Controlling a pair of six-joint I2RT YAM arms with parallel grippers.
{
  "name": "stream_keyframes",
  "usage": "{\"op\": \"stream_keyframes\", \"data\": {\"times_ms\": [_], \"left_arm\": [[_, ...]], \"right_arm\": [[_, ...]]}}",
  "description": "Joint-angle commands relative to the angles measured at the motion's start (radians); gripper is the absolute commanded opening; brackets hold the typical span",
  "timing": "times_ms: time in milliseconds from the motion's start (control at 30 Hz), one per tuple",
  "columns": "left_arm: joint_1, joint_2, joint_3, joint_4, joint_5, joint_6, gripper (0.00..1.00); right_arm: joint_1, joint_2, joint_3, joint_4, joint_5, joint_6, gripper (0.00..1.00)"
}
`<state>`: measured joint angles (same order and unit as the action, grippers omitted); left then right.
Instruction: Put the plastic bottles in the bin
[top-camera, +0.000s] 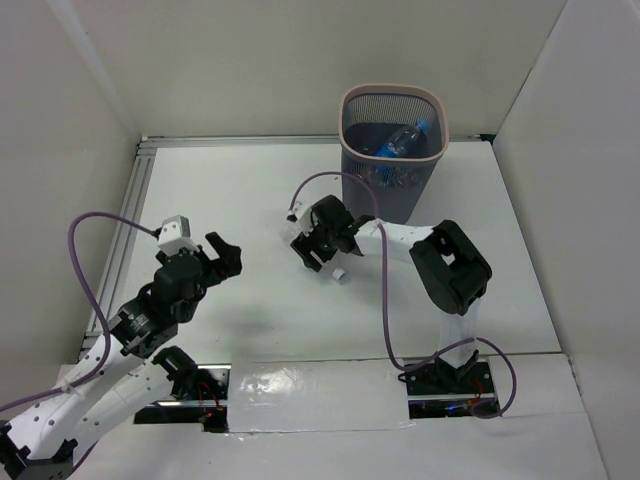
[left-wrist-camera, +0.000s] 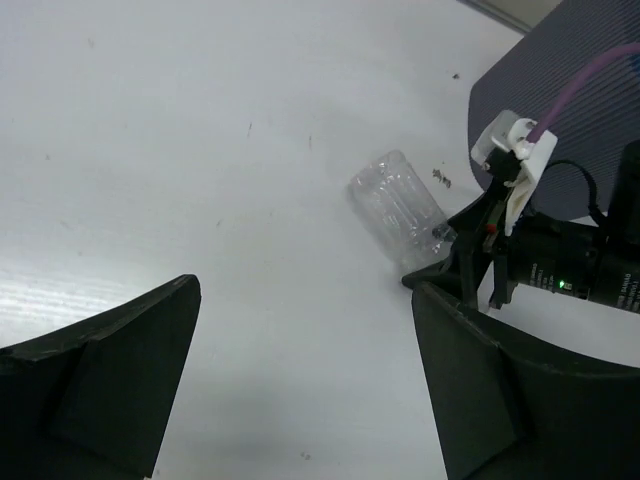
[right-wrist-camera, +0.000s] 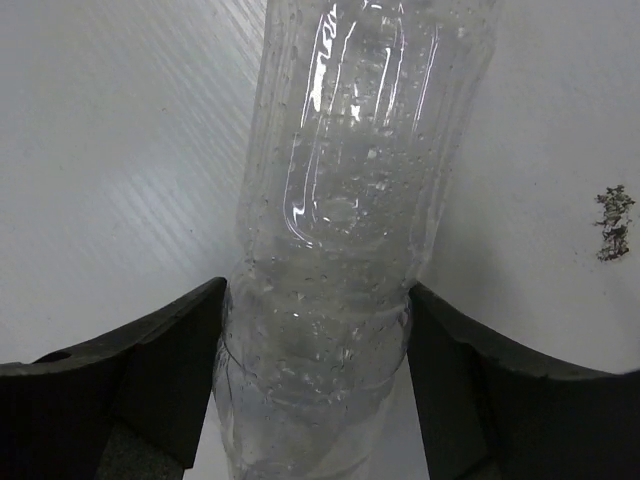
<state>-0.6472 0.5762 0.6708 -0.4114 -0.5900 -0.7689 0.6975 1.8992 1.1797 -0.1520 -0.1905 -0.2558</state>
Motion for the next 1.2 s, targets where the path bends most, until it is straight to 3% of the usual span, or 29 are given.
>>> {"op": "stream_keyframes", "data": {"times_ms": [0, 33, 67, 167, 233, 367, 433, 633, 767, 967, 1100, 1167], "left_arm": [[0.001, -0.010, 0.009, -0.029, -0.016, -0.095, 1.00], [0.001, -0.001, 0.009, -0.042, -0.016, -0.095, 1.00], [0.001, 0.008, 0.009, -0.043, -0.007, -0.095, 1.00], [0.001, 0.022, 0.000, -0.043, 0.004, -0.095, 1.00], [0.001, 0.022, -0.010, -0.029, 0.015, -0.095, 1.00], [0.001, -0.001, -0.086, 0.008, 0.076, -0.095, 1.00], [0.001, -0.001, -0.108, 0.029, 0.085, -0.095, 1.00], [0.001, 0.013, -0.120, 0.091, 0.127, -0.061, 1.00], [0.001, 0.060, -0.120, 0.166, 0.182, -0.012, 1.00], [0.001, 0.140, -0.100, 0.235, 0.266, 0.026, 1.00], [0.001, 0.198, -0.082, 0.290, 0.298, 0.048, 1.00], [0.001, 0.217, -0.070, 0.309, 0.308, 0.068, 1.00]], "right_arm": [[0.016, -0.002, 0.028, 0.037, 0.003, -0.003, 0.71], [0.016, -0.002, 0.037, 0.023, -0.007, -0.017, 0.65], [0.016, -0.011, 0.037, 0.023, -0.023, -0.028, 0.51], [0.016, -0.058, 0.078, -0.044, -0.117, -0.072, 0.32], [0.004, -0.109, 0.132, -0.113, -0.225, -0.094, 0.23], [-0.058, -0.196, 0.289, -0.193, -0.418, -0.103, 0.17], [-0.078, -0.235, 0.400, -0.193, -0.479, -0.093, 0.17], [-0.185, -0.275, 0.636, -0.103, -0.460, 0.048, 0.17], [-0.280, -0.295, 0.705, -0.038, -0.332, 0.087, 0.20], [-0.424, -0.305, 0.643, -0.029, -0.205, 0.075, 0.27], [-0.496, -0.287, 0.572, -0.040, -0.225, 0.064, 0.42], [-0.521, -0.276, 0.552, -0.040, -0.225, 0.064, 0.68]]}}
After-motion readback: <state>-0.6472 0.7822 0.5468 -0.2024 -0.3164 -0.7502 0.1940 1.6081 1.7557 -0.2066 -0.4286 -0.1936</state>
